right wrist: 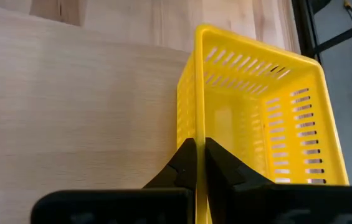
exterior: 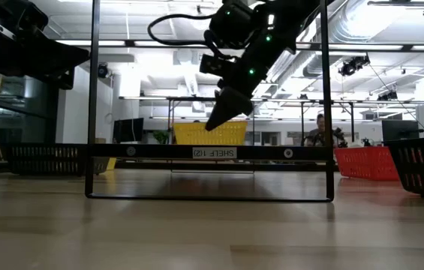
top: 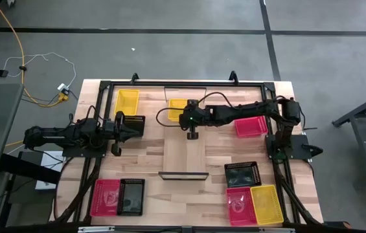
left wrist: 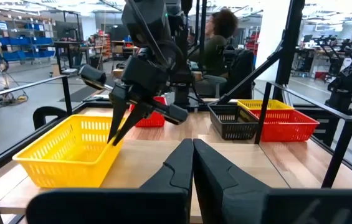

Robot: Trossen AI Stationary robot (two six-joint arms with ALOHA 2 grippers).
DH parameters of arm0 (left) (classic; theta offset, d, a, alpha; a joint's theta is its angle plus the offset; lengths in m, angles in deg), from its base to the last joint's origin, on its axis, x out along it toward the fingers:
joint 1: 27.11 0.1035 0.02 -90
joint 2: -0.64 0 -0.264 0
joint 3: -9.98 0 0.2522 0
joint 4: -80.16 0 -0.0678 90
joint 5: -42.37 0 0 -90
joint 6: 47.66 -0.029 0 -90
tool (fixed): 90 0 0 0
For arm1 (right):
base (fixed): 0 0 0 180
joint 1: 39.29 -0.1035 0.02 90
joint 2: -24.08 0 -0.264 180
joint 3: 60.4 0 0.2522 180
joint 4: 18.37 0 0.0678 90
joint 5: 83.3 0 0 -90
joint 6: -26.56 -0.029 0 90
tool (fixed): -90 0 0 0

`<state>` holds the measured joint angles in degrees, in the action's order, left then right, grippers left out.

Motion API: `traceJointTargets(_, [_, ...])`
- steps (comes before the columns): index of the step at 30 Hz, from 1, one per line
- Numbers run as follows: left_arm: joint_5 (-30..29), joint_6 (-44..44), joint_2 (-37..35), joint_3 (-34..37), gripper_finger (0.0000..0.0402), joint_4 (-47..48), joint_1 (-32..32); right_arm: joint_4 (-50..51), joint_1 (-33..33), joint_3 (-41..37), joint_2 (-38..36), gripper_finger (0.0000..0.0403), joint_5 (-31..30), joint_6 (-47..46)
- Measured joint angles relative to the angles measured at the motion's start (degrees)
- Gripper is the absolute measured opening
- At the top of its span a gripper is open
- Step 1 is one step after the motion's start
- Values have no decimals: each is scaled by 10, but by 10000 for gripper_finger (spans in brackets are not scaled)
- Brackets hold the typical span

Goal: Stack baskets on shelf by color
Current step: Put the top right yellow bin on the shelf

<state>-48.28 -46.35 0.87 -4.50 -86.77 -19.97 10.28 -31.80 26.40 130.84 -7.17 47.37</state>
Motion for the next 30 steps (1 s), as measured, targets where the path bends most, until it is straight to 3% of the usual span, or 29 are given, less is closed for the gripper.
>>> traceJointTargets(17, [0, 0, 0, 0, 0, 0, 0, -1, 4, 0, 0, 7, -12, -8])
traceJointTargets(25, [0, 0, 0, 0, 0, 0, 0, 2, 1, 2, -3, 111, -27, -8])
traceJointTargets(30, [0, 0, 0, 0, 0, 0, 0, 52, -8, 46, -4, 170, -34, 9])
